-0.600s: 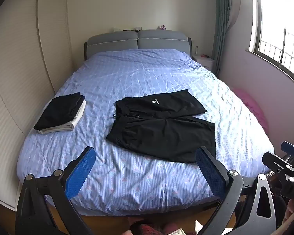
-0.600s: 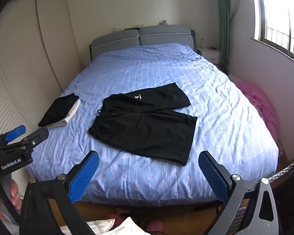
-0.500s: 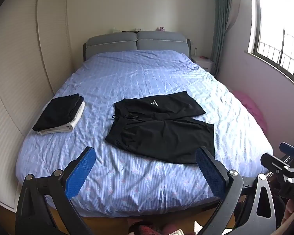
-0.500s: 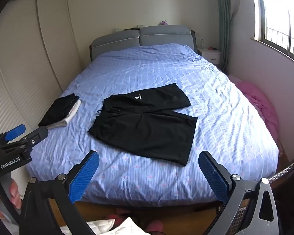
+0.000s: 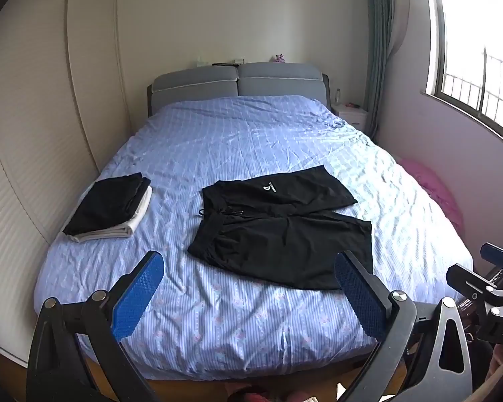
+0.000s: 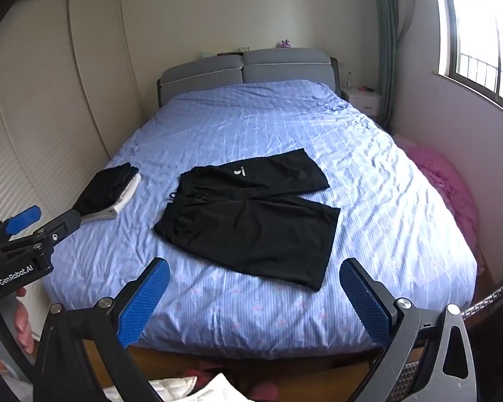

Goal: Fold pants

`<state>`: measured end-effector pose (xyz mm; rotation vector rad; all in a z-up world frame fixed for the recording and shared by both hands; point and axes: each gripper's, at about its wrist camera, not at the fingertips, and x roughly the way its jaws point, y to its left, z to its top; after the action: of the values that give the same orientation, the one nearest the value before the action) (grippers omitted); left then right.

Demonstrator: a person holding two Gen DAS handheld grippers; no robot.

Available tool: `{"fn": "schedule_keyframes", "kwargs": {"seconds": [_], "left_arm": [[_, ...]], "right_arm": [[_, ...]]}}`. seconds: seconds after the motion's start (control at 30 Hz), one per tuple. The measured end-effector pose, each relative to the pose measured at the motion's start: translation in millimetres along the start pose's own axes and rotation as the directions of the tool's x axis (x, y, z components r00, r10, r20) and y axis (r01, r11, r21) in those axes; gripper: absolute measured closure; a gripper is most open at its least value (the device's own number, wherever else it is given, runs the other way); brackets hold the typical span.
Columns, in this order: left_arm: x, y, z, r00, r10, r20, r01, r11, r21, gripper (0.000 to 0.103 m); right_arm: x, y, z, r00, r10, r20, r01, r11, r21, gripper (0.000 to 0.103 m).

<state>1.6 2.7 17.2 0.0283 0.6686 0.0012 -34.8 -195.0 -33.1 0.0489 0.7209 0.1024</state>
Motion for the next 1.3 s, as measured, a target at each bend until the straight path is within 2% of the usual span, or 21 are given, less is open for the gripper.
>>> {"fn": "schedule_keyframes", "kwargs": {"seconds": [1.3], "left_arm": [[-1.8,5.4,6.0,1.000,0.001,0.028,0.000,0.999,-0.040,0.000]], "right_arm": [[-1.5,2.1,7.1,1.000,0.007,0.015,-0.007,1.000,0.005,0.000]]}}
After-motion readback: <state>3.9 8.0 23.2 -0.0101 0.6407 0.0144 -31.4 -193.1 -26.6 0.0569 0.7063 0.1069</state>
